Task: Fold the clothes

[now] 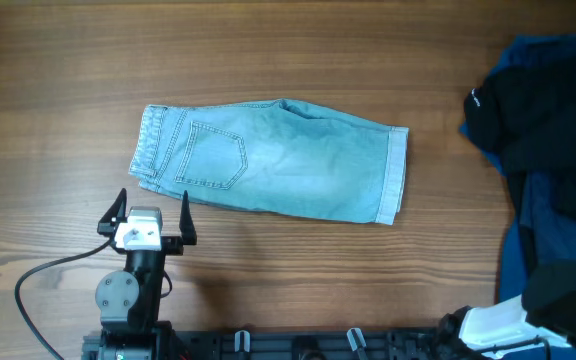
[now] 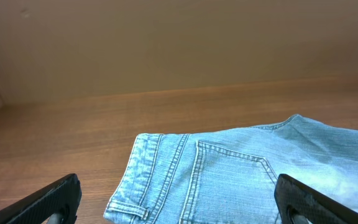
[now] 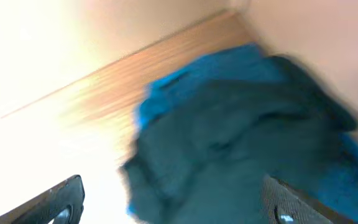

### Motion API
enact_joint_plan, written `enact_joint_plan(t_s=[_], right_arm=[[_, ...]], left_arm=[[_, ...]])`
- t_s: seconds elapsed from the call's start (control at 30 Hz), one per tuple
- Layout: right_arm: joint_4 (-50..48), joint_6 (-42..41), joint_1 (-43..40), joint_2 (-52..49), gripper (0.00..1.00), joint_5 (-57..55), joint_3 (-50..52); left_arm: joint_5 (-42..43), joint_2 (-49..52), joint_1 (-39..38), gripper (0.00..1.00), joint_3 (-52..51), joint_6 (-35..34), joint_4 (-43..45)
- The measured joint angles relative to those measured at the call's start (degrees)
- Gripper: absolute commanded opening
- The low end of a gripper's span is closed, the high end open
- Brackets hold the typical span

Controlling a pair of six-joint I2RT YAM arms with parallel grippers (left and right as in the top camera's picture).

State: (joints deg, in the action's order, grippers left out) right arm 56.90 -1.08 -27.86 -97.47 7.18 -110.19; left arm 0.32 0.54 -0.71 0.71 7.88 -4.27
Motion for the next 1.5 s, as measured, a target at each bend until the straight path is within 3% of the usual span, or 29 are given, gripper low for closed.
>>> enact_joint_plan(t_s=[0.07, 0.1, 0.3, 0.47, 0.87, 1.0, 1.13, 1.5], right_arm=[[3.7, 0.4, 2.8, 0.5, 0.69, 4.5, 0.0], [5.4, 0.7, 5.0, 0.5, 0.69, 6.2, 0.0], [16.2, 0.7, 15.7, 0.5, 0.76, 9.6, 0.3], [18.3, -0.5, 22.8, 0.5, 0.76, 10.4, 7.0], [11.6, -9.4, 31.5, 0.3, 0.83, 10.7, 27.2], [9.2, -11.2, 31.2, 0.3, 0.87, 10.6, 28.1], [7.3, -12.1, 29.9, 0.3, 1.00, 10.5, 28.1], [-2.9, -12.6, 28.7, 0.3, 1.00, 8.0, 28.1]], left_arm=[[0.0, 0.0, 0.0, 1.00, 0.0, 0.0, 0.0], [0.0, 0.0, 0.0, 1.00, 0.0, 0.0, 0.0], [0.0, 0.0, 0.0, 1.00, 0.0, 0.0, 0.0], [0.0, 0.0, 0.0, 1.00, 0.0, 0.0, 0.0], [0.0, 0.0, 0.0, 1.00, 0.0, 0.0, 0.0], [0.0, 0.0, 0.0, 1.00, 0.0, 0.0, 0.0], [0.0, 0.0, 0.0, 1.00, 0.0, 0.0, 0.0], [0.0, 0.0, 0.0, 1.00, 0.0, 0.0, 0.0]])
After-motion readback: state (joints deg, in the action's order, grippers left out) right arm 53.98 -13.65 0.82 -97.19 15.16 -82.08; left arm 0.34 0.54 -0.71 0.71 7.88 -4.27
